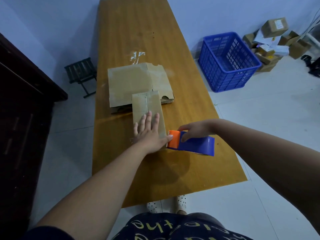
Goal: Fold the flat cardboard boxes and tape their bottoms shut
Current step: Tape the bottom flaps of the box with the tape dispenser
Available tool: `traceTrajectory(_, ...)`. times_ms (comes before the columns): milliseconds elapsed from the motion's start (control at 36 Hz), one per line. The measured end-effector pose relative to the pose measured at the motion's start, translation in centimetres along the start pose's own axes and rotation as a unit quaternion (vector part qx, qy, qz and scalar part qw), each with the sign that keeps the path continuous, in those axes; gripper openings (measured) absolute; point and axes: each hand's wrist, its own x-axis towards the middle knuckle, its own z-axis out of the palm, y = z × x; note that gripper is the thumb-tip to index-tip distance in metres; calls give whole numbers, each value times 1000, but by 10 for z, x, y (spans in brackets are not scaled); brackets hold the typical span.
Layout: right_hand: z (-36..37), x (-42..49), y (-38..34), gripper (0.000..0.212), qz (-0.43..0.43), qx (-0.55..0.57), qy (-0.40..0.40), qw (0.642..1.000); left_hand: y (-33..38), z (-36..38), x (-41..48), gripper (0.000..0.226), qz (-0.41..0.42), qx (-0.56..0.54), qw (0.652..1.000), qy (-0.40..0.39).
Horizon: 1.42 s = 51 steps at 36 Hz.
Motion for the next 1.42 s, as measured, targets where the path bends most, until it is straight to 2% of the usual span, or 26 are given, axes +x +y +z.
traceTrajectory(56, -3, -1, -1, 48, -1, 1, 2, 1000, -1, 0, 0, 95, 2, -3, 1000, -1)
traceTrajectory(194, -8, -1, 4, 61, 10, -11, -18, 1000, 0, -1, 0, 95, 3, -8, 1000, -6)
traceTrajectory(306, -14, 1, 1, 59, 16, 2, -17, 1000, -1, -2, 2, 93, 5, -17, 1000, -11)
traceTrajectory(444, -32, -4, -5, 56, 31, -33, -20, 999, 0, -2, 1, 95, 2, -18, 1000, -12)
traceTrajectory(556, -41, -2, -12, 63, 50, -55, -43, 996, 0, -3, 0, 94, 2, -18, 1000, -13)
traceTrajectory(750, -46, 6, -23, 71, 70, -75, -71, 992, -4, -3, -1, 74, 10, -55, 998, -12)
traceTrajectory(972, -45, 10, -26, 50, 89, -75, -69, 991, -7, -2, 2, 73, 16, -62, 998, -18)
traceTrajectory(1194, -43, 11, -32, 55, 89, -60, -86, 990, -6, -3, 0, 73, 16, -53, 998, -17)
traceTrajectory(1306, -40, 12, -32, 52, 88, -50, -75, 992, -5, -3, 0, 73, 13, -50, 999, -14)
traceTrajectory(1417, -36, 14, -29, 62, 79, -49, -56, 994, -5, -3, -1, 72, 13, -53, 998, -14)
